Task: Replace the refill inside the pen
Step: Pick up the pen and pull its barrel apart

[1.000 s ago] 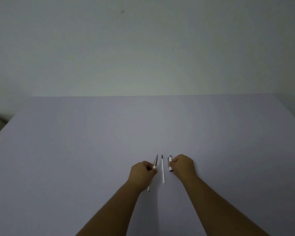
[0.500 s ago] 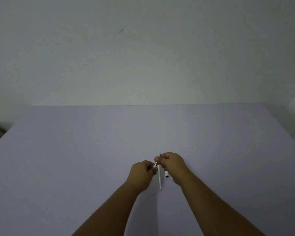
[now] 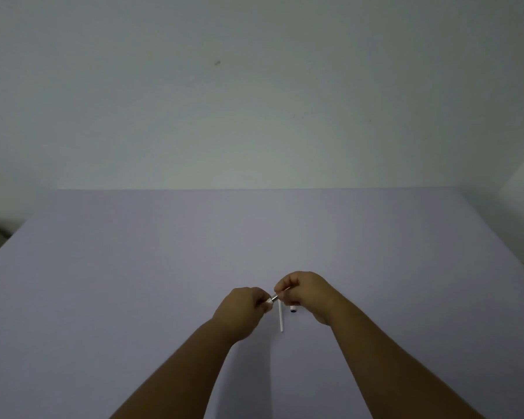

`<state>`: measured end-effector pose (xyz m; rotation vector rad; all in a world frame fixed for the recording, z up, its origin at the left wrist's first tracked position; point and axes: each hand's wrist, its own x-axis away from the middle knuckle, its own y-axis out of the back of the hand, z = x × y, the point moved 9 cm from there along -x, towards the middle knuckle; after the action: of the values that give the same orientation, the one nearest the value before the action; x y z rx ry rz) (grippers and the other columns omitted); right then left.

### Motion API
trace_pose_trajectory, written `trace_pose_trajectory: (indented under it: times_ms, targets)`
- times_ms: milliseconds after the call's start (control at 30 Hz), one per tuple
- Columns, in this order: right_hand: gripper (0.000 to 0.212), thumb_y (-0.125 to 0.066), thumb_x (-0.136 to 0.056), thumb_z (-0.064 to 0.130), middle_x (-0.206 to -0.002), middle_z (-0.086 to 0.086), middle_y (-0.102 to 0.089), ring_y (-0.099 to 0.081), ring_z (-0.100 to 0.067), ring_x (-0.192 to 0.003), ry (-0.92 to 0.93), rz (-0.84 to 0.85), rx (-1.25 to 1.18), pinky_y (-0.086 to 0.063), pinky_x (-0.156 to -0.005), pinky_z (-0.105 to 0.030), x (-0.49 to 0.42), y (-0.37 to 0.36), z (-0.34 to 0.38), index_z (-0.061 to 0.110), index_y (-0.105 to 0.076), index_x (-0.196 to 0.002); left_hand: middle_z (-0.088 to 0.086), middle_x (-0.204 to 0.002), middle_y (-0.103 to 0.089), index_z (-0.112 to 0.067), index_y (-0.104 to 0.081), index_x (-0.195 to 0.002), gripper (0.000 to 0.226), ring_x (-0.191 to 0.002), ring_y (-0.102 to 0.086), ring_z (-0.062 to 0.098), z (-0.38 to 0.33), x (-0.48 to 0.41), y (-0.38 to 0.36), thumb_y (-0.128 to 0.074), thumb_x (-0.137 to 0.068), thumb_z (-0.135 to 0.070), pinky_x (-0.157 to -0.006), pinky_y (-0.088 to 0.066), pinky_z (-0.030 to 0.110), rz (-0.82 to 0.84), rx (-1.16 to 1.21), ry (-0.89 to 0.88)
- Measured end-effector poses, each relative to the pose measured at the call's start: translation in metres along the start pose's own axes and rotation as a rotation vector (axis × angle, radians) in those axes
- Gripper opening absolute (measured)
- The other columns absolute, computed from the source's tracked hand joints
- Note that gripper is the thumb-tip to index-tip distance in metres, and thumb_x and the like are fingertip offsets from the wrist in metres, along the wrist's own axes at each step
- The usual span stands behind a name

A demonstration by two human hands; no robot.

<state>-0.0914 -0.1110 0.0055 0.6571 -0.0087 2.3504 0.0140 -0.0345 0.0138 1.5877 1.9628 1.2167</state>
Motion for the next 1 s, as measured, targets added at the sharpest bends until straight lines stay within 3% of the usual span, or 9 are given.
trace_pose_trajectory:
  times_ms: [67,167,300,400,467,600,733,867,1000]
  targets:
    - [0.006,-0.068,-0.082,0.015,-0.074,-0.005,-0.067,-0.060,-0.016,-0.066,-0.034,0.028,-0.032,-0.053,-0.072,-0.031,0.002,-0.004,0.000,0.011,-0.068,-0.078,-0.001,-0.076,-0.058,-0.013,-0.068,-0.095,0.023,-0.066,-0.049,0.014,-0.002,0.002,0.001,-0.050,-0.093,-0.026,-0.053,-0.032,0.019,0.000,-0.019,-0.020]
    - [0.019,-0.068,-0.084,0.024,-0.071,-0.007,-0.067,-0.061,-0.013,-0.060,-0.048,-0.003,0.065,-0.053,-0.061,-0.025,0.003,-0.003,0.000,0.011,-0.065,-0.070,0.004,-0.079,-0.063,-0.012,-0.068,-0.098,0.024,-0.068,-0.050,0.014,-0.004,0.004,0.001,-0.049,-0.094,-0.026,-0.055,-0.033,0.019,0.014,-0.048,-0.036]
    - [0.011,-0.067,-0.079,0.006,-0.084,-0.005,-0.067,-0.062,-0.018,-0.077,0.003,0.035,0.130,-0.054,-0.084,-0.042,0.004,-0.005,0.004,0.017,-0.065,-0.077,0.006,-0.095,-0.070,-0.014,-0.068,-0.103,0.024,-0.075,-0.055,0.015,-0.005,0.006,0.002,-0.049,-0.094,-0.026,-0.066,-0.042,0.023,0.021,-0.068,-0.038]
    - [0.015,-0.071,-0.081,0.025,-0.074,-0.004,-0.067,-0.062,-0.014,-0.065,-0.037,0.048,0.070,-0.055,-0.066,-0.028,0.005,-0.009,0.004,0.013,-0.065,-0.077,0.008,-0.091,-0.070,-0.014,-0.068,-0.097,0.023,-0.071,-0.053,0.014,-0.005,0.006,0.004,-0.049,-0.094,-0.026,-0.063,-0.039,0.023,0.009,-0.073,-0.048]
    - [0.018,-0.068,-0.084,0.026,-0.070,-0.004,-0.066,-0.061,-0.011,-0.059,-0.031,0.023,0.117,-0.052,-0.059,-0.022,0.006,-0.007,0.006,0.014,-0.064,-0.071,0.007,-0.090,-0.070,-0.014,-0.068,-0.096,0.023,-0.070,-0.052,0.014,-0.006,0.006,0.006,-0.049,-0.094,-0.027,-0.061,-0.037,0.021,0.003,-0.080,-0.056]
    - [0.013,-0.068,-0.079,0.008,-0.081,-0.001,-0.066,-0.061,-0.015,-0.074,0.006,0.040,0.140,-0.052,-0.076,-0.035,0.007,-0.008,0.009,0.020,-0.064,-0.081,0.006,-0.092,-0.070,-0.015,-0.068,-0.100,0.023,-0.071,-0.052,0.014,-0.008,0.005,0.009,-0.049,-0.094,-0.026,-0.061,-0.037,0.022,-0.006,-0.067,-0.063]
    - [0.016,-0.067,-0.083,0.030,-0.074,-0.002,-0.067,-0.061,-0.012,-0.064,-0.006,0.005,0.156,-0.055,-0.066,-0.027,0.008,-0.005,0.010,0.016,-0.064,-0.075,0.007,-0.088,-0.069,-0.014,-0.067,-0.094,0.022,-0.068,-0.050,0.014,-0.008,0.004,0.011,-0.049,-0.094,-0.026,-0.054,-0.033,0.020,-0.012,-0.078,-0.076]
    - [0.014,-0.068,-0.078,0.010,-0.084,0.001,-0.066,-0.062,-0.014,-0.078,0.037,0.011,0.182,-0.053,-0.080,-0.037,0.007,-0.004,0.013,0.023,-0.064,-0.079,0.005,-0.091,-0.069,-0.015,-0.068,-0.100,0.022,-0.072,-0.052,0.013,-0.011,0.004,0.011,-0.049,-0.094,-0.025,-0.058,-0.035,0.020,-0.013,-0.076,-0.086]
    - [0.017,-0.071,-0.079,0.031,-0.077,-0.004,-0.068,-0.063,-0.017,-0.068,0.014,0.002,0.144,-0.055,-0.077,-0.038,0.008,-0.003,0.015,0.016,-0.065,-0.076,0.001,-0.077,-0.059,-0.013,-0.066,-0.092,0.023,-0.067,-0.049,0.013,-0.012,0.005,0.013,-0.047,-0.094,-0.027,-0.055,-0.032,0.020,-0.024,-0.102,-0.092]
